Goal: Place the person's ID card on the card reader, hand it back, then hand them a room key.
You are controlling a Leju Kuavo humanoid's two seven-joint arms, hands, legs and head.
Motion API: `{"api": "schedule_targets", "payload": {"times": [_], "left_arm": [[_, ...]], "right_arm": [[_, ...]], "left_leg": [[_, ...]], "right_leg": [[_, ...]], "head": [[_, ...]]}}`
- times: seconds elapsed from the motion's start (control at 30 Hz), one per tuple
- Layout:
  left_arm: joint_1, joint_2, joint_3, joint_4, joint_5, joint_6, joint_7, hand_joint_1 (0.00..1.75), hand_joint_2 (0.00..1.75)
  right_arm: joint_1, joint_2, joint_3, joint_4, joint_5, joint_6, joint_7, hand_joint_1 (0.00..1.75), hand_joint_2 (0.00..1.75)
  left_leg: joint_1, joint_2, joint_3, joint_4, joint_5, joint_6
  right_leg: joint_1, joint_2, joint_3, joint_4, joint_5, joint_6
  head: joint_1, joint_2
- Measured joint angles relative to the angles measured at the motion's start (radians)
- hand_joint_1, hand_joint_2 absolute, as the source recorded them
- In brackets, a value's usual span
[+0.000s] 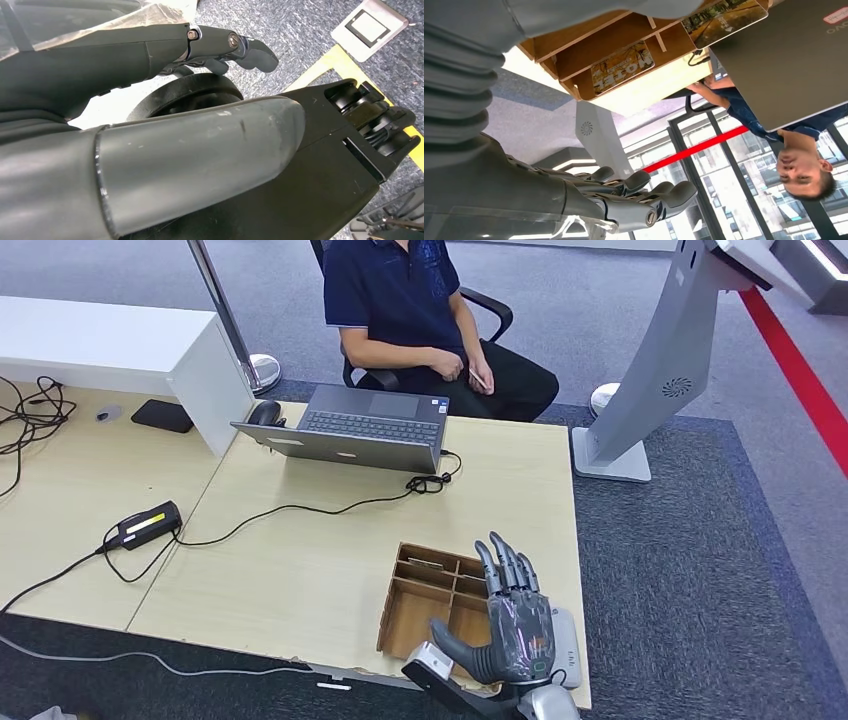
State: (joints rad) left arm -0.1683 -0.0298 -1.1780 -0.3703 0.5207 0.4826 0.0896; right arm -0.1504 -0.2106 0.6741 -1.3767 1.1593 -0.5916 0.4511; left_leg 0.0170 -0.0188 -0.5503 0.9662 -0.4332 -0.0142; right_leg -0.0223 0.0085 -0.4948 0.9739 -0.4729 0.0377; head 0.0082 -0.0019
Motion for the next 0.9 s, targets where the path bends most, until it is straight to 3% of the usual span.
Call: {"api": "schedule_targets", "payload": {"times": [0.9], "left_arm": [[0.0,0.0,0.0,0.0,0.0,-0.003,0.0,0.0,0.0]], "right_arm": [[-0.027,-0.008,-0.009,0.065,0.005,-0.014,-0.003,0.0,1.75]], "left_leg": [[0.0,0.0,0.0,0.0,0.0,0.0]], "right_leg": [[0.0,0.0,0.0,0.0,0.0,0.0]], "head": [[0.0,0.0]]}}
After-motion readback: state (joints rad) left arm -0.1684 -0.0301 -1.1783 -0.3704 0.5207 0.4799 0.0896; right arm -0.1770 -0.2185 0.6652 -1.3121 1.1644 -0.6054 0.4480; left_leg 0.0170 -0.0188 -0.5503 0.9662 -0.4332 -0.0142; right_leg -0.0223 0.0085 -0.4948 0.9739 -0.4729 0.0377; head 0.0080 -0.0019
